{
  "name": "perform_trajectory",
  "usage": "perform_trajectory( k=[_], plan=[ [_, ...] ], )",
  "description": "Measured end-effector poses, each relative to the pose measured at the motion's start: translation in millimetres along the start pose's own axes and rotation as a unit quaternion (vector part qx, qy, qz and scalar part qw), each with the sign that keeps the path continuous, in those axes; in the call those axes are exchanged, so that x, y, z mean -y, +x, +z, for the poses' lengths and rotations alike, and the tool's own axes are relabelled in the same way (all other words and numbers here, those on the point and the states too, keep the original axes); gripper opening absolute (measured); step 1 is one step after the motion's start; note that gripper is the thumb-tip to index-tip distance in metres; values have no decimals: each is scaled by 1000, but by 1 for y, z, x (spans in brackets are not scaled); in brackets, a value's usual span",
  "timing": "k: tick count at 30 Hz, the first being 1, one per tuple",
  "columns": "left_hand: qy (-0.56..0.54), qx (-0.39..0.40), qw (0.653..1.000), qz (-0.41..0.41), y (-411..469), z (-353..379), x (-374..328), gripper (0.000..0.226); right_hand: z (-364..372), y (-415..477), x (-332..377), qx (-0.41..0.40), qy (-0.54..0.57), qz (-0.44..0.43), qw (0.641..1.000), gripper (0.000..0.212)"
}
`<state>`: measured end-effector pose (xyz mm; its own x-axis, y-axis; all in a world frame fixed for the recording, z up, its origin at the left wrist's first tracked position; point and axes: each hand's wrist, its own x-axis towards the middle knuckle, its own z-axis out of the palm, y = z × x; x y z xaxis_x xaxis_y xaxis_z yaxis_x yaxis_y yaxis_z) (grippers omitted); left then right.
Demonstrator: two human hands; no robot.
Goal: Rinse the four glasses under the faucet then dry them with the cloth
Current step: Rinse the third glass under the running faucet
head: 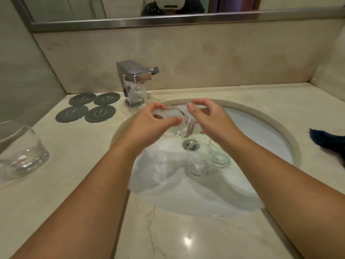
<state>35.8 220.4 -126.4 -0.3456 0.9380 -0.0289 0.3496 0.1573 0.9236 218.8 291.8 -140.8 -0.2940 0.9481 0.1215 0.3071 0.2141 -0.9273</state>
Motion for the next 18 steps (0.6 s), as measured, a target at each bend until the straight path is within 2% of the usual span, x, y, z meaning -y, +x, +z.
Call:
perform_trajectory(
  k=[5, 14, 18],
  plan=[
    [169, -19, 982, 82, -6, 19, -9, 64, -13, 5, 1, -43, 17, -23, 999, 10],
    [327, 14, 943, 65, 39, 59, -29, 70, -15, 20, -7, -120, 131, 10, 984, 10],
    [335, 27, 941, 43, 58, 75, -24, 71, -16, 23, -8, -130, 153, 26, 979, 10]
  ],
)
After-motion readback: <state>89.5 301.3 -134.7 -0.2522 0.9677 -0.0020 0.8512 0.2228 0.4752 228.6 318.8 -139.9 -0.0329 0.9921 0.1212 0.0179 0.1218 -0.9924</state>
